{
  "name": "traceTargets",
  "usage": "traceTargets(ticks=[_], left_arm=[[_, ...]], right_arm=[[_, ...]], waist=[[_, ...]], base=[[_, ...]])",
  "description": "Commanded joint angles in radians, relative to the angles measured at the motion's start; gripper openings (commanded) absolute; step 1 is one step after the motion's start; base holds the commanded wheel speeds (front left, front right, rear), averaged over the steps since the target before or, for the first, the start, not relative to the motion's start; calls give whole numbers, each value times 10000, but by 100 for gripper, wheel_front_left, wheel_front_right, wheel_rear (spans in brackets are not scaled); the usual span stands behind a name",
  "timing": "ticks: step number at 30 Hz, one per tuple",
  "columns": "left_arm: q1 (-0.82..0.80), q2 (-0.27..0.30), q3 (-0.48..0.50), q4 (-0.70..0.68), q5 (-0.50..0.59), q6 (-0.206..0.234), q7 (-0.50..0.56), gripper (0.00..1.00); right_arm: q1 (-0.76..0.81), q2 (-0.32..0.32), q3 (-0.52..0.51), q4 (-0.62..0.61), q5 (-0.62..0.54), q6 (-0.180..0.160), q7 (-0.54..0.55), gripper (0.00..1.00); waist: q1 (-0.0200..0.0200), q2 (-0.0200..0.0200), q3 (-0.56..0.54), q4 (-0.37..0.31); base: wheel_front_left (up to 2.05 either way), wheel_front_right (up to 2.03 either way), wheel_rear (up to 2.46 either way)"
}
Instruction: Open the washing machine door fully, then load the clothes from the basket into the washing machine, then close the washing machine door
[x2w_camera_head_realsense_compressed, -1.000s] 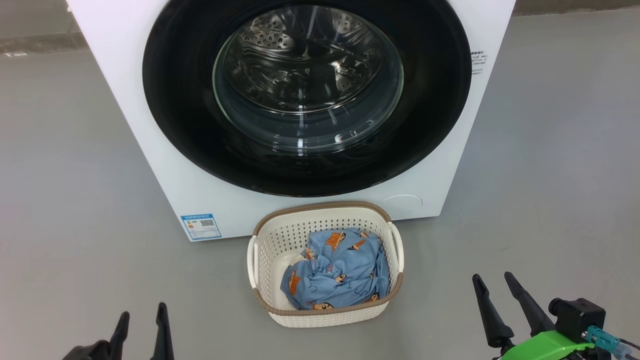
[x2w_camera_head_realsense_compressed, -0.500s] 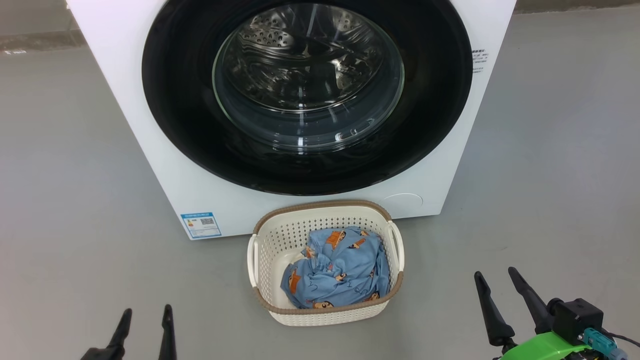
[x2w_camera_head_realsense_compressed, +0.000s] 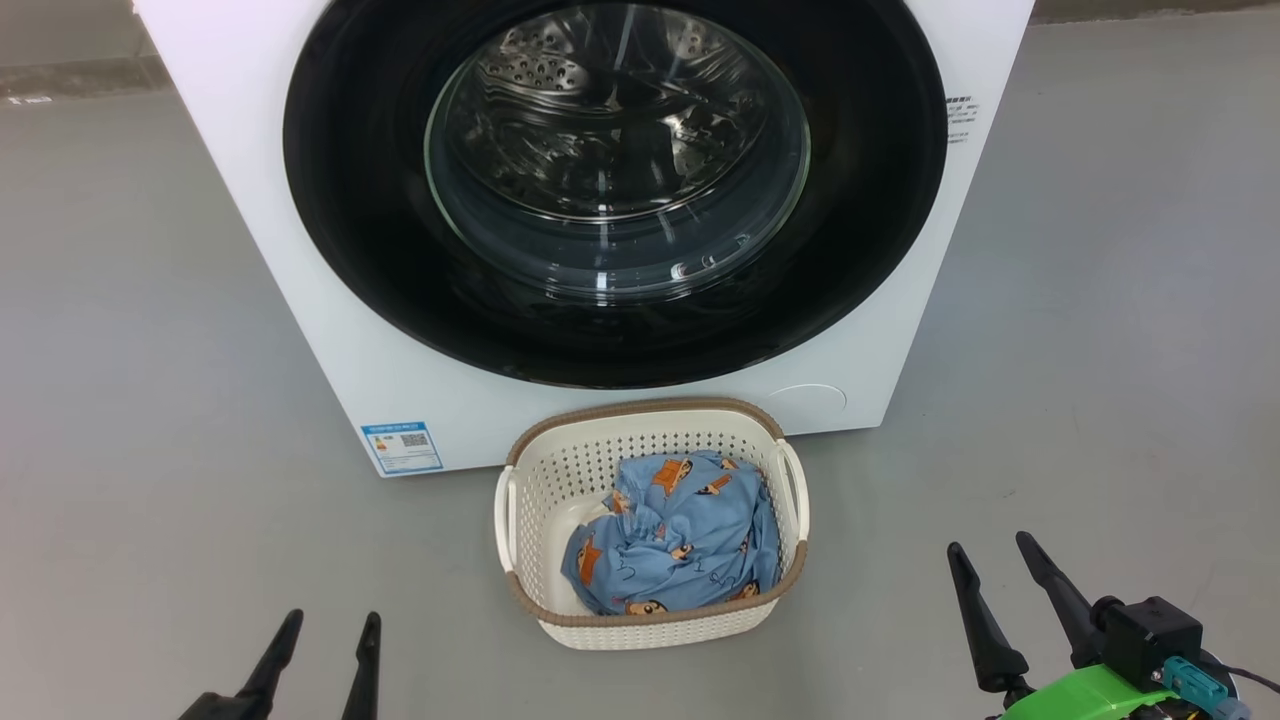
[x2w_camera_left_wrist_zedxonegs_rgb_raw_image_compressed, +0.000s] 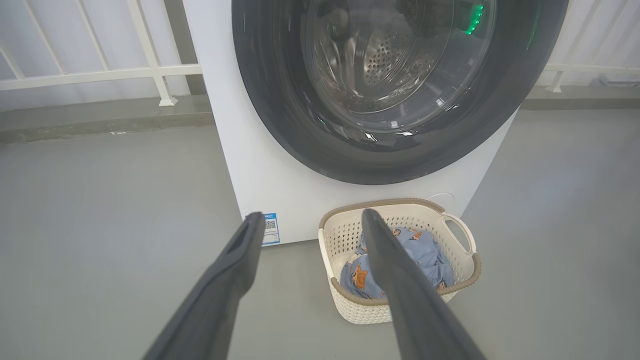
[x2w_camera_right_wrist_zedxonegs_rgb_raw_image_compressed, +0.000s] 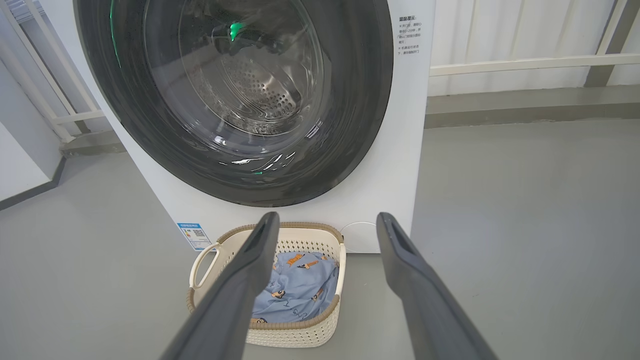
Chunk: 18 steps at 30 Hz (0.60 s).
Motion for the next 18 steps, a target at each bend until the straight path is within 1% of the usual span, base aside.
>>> traceTargets(ticks=[1, 11, 14, 18], left_arm=[[-158, 129, 355, -280, -35, 86, -136, 100], [-210, 129, 467, -305, -91, 156, -136, 100], [-217, 129, 456, -317, -81, 146, -136, 100], [-221, 129, 461, -343, -113, 142, -136, 100]], right_arm=[[-251, -47, 235, -261, -87, -11, -122, 100], [-276, -45, 248, -251, -86, -11, -122, 100], [-274, -41, 258, -242, -80, -11, -122, 100], [-281, -31, 288, -239, -66, -11, -122, 100]], waist=[[0, -1, 4, -2], [0, -1, 7, -8], [0, -1, 3, -4], [0, -1, 4, -7]], base=[[0, 0, 0], [3, 3, -6], [34, 34, -68], [62, 62, -124]])
